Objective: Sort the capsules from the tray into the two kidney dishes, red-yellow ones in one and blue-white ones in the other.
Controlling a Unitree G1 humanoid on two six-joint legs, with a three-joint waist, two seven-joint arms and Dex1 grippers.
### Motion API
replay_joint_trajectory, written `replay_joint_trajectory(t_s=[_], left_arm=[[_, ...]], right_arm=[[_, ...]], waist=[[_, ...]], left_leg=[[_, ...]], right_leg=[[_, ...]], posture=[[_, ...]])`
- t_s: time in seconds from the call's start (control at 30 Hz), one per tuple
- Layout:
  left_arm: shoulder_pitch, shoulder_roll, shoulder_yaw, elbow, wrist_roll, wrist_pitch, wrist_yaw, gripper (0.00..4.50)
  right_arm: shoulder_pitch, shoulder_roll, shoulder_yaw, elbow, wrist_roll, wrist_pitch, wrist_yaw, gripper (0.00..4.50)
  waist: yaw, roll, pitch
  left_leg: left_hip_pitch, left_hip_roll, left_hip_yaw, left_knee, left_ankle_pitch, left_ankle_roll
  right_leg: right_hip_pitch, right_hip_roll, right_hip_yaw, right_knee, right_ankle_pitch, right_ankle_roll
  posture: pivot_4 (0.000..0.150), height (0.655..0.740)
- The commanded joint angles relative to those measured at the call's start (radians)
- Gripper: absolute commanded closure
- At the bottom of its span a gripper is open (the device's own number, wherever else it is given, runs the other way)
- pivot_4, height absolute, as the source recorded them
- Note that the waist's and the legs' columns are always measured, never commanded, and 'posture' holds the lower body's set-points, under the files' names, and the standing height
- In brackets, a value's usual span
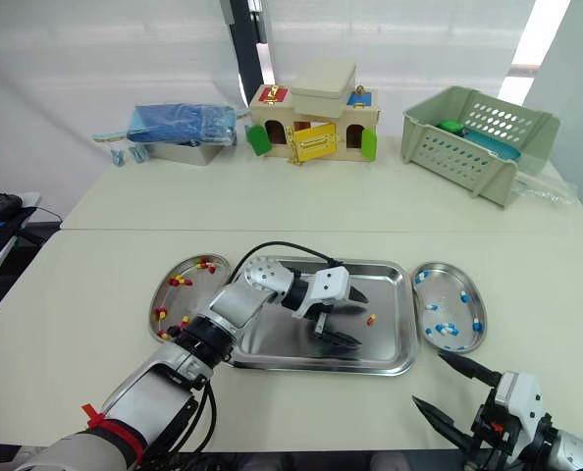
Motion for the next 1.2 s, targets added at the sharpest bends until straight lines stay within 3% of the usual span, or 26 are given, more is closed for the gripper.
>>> replay_joint_trajectory(t_s=[0.03, 0.57, 0.67, 0.8, 1.1, 1.2], left_arm=[[-0.030, -0.024, 0.000, 0.024, 0.013, -0.027, -0.007, 0.00], [-0.055, -0.075, 0.001, 0.081, 0.054, 0.029, 0.001, 0.00], [-0.048, -0.079, 0.002, 0.078, 0.054, 0.022, 0.004, 0.55], [-0.041, -0.079, -0.002, 0.074, 0.059, 0.023, 0.005, 1.79], [-0.043, -0.089, -0.001, 0.092, 0.076, 0.011, 0.020, 1.79], [-0.044, -0.091, -0.004, 0.099, 0.086, 0.004, 0.030, 2.30]], right_arm=[[0.021, 0.004, -0.003, -0.039, 0.008, -0.028, -0.011, 0.05], [0.037, 0.008, 0.022, -0.036, 0.001, -0.063, -0.048, 0.05], [0.039, 0.009, 0.023, -0.032, 0.000, -0.070, -0.048, 0.00], [0.042, 0.010, 0.025, -0.027, -0.001, -0.078, -0.049, 0.00], [0.039, 0.010, 0.028, -0.024, -0.002, -0.083, -0.057, 0.00], [0.037, 0.011, 0.029, -0.021, -0.003, -0.089, -0.061, 0.00]], waist=[[0.000, 0.000, 0.000], [0.000, 0.000, 0.000], [0.000, 0.000, 0.000], [0.000, 0.000, 0.000], [0.000, 0.000, 0.000], [0.000, 0.000, 0.000]], left_leg=[[0.000, 0.000, 0.000, 0.000, 0.000, 0.000], [0.000, 0.000, 0.000, 0.000, 0.000, 0.000], [0.000, 0.000, 0.000, 0.000, 0.000, 0.000], [0.000, 0.000, 0.000, 0.000, 0.000, 0.000], [0.000, 0.000, 0.000, 0.000, 0.000, 0.000], [0.000, 0.000, 0.000, 0.000, 0.000, 0.000]], right_leg=[[0.000, 0.000, 0.000, 0.000, 0.000, 0.000], [0.000, 0.000, 0.000, 0.000, 0.000, 0.000], [0.000, 0.000, 0.000, 0.000, 0.000, 0.000], [0.000, 0.000, 0.000, 0.000, 0.000, 0.000], [0.000, 0.000, 0.000, 0.000, 0.000, 0.000], [0.000, 0.000, 0.000, 0.000, 0.000, 0.000]], posture=[[0.150, 0.7400], [0.150, 0.7400], [0.150, 0.7400], [0.150, 0.7400], [0.150, 0.7400], [0.150, 0.7400]])
